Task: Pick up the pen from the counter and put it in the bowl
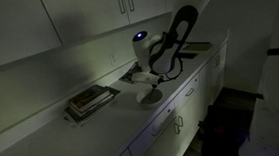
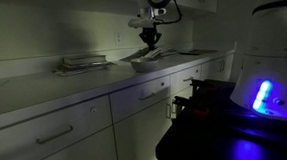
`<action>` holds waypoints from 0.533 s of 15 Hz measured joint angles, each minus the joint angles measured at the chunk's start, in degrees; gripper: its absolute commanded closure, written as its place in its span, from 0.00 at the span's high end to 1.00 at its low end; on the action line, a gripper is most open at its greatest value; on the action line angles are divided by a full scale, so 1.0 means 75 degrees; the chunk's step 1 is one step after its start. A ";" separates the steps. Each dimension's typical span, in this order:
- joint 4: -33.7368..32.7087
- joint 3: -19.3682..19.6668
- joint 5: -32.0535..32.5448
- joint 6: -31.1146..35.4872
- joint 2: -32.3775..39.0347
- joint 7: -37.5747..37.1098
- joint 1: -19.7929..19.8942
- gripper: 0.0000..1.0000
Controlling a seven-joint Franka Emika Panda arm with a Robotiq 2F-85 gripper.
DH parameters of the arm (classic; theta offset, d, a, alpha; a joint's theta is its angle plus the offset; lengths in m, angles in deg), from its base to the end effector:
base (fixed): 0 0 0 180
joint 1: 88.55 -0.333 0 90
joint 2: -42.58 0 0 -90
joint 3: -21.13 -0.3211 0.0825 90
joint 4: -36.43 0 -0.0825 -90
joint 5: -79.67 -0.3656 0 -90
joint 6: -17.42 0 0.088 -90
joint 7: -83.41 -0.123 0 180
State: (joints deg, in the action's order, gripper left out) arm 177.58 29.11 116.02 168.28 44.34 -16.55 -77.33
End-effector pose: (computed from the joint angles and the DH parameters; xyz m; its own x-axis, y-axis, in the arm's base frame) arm 0.4567 -0.1485 0.2980 0.0103 -0.9368 0.3497 -0.9943 -0.0467 -0.0958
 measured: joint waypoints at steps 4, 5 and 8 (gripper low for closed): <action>-0.0519 0.0088 -0.0174 -0.0001 0.0722 -0.0062 -0.0161 0.53; -0.0606 0.0117 -0.0225 -0.0001 0.0836 -0.0065 -0.0241 0.62; -0.0776 0.0278 -0.0219 -0.0020 0.0895 -0.0096 -0.0507 0.84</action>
State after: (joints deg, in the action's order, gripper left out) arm 171.76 31.20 114.38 168.14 51.05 -17.27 -81.13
